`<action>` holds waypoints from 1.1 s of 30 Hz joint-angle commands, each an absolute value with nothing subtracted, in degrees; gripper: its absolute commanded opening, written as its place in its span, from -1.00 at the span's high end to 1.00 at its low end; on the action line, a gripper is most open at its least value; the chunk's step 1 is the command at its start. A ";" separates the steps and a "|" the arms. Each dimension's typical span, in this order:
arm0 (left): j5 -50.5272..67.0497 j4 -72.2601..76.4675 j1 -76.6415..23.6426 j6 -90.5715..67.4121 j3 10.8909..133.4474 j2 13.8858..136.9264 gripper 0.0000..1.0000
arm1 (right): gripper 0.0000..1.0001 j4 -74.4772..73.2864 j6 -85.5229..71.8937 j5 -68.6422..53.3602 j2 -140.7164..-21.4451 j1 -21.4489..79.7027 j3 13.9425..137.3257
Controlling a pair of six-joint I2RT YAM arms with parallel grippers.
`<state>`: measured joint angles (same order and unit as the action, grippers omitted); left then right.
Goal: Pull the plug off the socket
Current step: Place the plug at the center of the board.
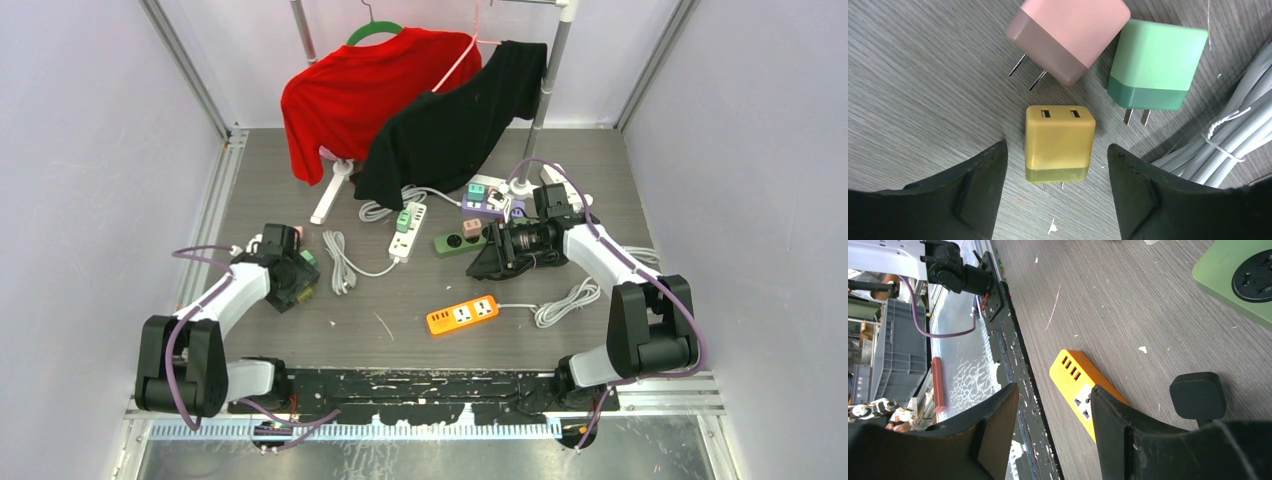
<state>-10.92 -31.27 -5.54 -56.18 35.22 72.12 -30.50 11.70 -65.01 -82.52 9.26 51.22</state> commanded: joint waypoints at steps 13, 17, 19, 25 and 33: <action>-3.62 -36.31 -5.19 -52.14 35.09 58.00 -0.91 | -0.20 -32.16 14.89 -65.77 -79.97 8.91 53.61; 7.17 -31.95 -5.18 -49.41 32.39 49.86 -0.91 | -0.20 -32.80 16.38 -66.33 -78.82 8.74 53.65; 12.88 -28.28 -5.27 -49.14 29.91 45.05 -0.91 | -0.20 -33.24 17.68 -66.70 -78.06 8.55 53.64; 29.76 -11.34 -5.36 -54.16 21.34 30.02 -1.00 | -0.37 -33.49 22.73 -69.17 -74.71 7.29 52.92; 35.47 -3.40 -8.21 -60.81 17.17 15.84 -1.00 | -1.00 -41.12 39.79 -74.96 -69.98 4.45 53.12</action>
